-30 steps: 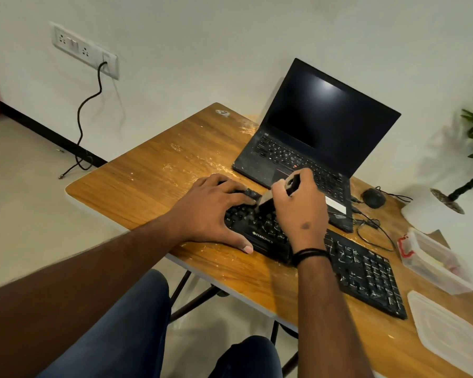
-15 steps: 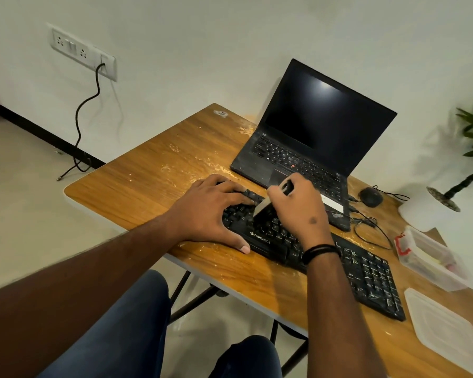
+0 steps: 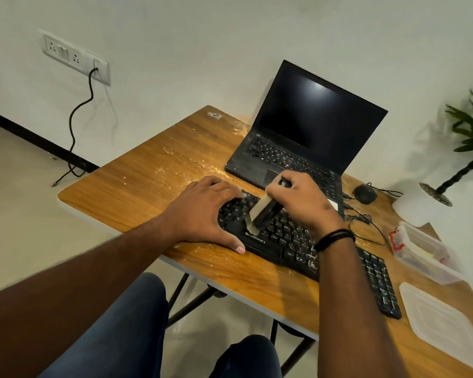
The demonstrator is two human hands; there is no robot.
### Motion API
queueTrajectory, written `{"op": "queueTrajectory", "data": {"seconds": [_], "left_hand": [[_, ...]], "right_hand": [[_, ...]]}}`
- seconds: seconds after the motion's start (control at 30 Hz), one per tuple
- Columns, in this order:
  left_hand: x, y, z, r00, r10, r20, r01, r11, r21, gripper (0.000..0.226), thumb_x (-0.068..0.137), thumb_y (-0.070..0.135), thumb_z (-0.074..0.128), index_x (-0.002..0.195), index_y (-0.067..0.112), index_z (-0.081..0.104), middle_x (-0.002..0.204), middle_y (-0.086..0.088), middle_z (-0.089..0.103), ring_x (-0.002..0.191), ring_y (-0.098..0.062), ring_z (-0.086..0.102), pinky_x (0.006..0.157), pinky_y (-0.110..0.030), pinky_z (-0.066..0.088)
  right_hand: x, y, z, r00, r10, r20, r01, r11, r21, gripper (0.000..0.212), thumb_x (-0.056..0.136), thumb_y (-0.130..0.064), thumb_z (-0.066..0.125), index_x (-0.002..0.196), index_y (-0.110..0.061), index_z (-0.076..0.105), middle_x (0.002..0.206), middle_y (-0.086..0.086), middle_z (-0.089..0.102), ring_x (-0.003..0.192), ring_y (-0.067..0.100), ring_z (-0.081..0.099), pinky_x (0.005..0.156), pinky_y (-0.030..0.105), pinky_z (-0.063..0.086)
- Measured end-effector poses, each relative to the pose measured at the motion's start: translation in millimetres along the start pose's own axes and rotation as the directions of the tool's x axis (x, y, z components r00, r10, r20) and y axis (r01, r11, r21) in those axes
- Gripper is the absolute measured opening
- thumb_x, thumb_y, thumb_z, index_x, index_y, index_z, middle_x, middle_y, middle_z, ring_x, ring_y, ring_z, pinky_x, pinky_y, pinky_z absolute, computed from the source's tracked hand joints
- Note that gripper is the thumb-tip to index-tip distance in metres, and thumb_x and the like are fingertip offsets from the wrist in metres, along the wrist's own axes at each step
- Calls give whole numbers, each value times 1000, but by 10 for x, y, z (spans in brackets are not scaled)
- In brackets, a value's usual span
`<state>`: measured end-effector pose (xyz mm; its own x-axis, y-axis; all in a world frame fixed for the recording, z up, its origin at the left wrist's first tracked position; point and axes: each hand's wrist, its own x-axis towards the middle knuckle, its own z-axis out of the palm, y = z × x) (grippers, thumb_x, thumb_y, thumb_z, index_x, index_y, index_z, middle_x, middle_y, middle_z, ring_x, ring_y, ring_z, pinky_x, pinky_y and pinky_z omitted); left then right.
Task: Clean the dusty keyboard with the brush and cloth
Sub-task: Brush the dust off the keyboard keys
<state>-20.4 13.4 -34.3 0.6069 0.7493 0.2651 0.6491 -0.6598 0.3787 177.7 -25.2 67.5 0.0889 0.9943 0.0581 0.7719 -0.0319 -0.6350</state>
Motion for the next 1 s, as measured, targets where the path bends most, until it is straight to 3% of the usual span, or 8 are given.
{"op": "queueTrajectory", "data": {"seconds": [0.1,0.2,0.3,0.43,0.7,0.8,0.9,1.0], "left_hand": [[-7,0,-9,1000,-12,-13,12,999,-39,119,53,96,61,151,36,31,149,13,40,139,-10,28,113,-40,32],[-14,6,-11,999,-34,-11,33,999,-40,128,52,95,64,155,32,22,156,8,34,143,-13,28,117,-43,31],[-18,20,-14,999,-48,1,48,998,-51,136,51,93,67,159,32,12,162,5,26,148,-16,23,120,-43,25],[-23,36,-23,998,-55,-14,54,995,-78,139,49,91,70,159,32,8,162,4,25,148,-16,23,119,-41,23],[-35,35,-14,997,-57,-45,52,994,-96,141,49,90,73,159,31,7,160,4,30,145,-17,30,119,-43,30],[-39,33,-26,997,-75,-26,72,992,-107,145,46,91,73,159,31,4,162,3,28,147,-18,28,120,-42,26],[-30,43,-27,997,-78,-25,74,990,-121,147,45,90,74,159,32,2,162,3,29,147,-18,28,120,-42,25],[-19,48,-22,996,-80,-27,76,991,-114,148,45,91,73,159,32,1,161,3,30,147,-19,29,120,-43,26]], "right_hand": [[-7,25,107,972,18,-235,-38,996,-83,18,93,-34,56,97,-16,55,82,-4,57,75,16,56,66,35,49],[-94,46,265,985,-25,-172,19,999,-34,14,95,-30,55,93,-17,52,78,-6,55,69,11,52,59,27,41],[-145,63,196,996,-63,-66,67,995,72,11,95,-26,57,91,-15,56,79,-6,57,70,9,53,60,24,42],[-140,124,143,975,-51,-216,52,999,-1,14,97,-29,54,86,-21,50,76,-6,55,67,10,51,58,31,44],[-115,-164,517,962,-114,-248,142,985,98,18,99,-37,53,100,-19,55,83,-5,63,74,9,61,61,33,52],[-72,-40,409,929,-31,-368,31,999,-7,15,98,-36,52,99,-21,52,77,-8,59,69,8,58,57,27,49],[-20,134,258,914,75,-398,-126,987,-102,18,95,-36,53,95,-19,51,76,-6,56,69,15,56,63,36,52],[-12,107,330,938,50,-342,-75,995,-59,16,95,-36,52,95,-20,51,76,-5,57,70,16,57,61,35,49]]}}
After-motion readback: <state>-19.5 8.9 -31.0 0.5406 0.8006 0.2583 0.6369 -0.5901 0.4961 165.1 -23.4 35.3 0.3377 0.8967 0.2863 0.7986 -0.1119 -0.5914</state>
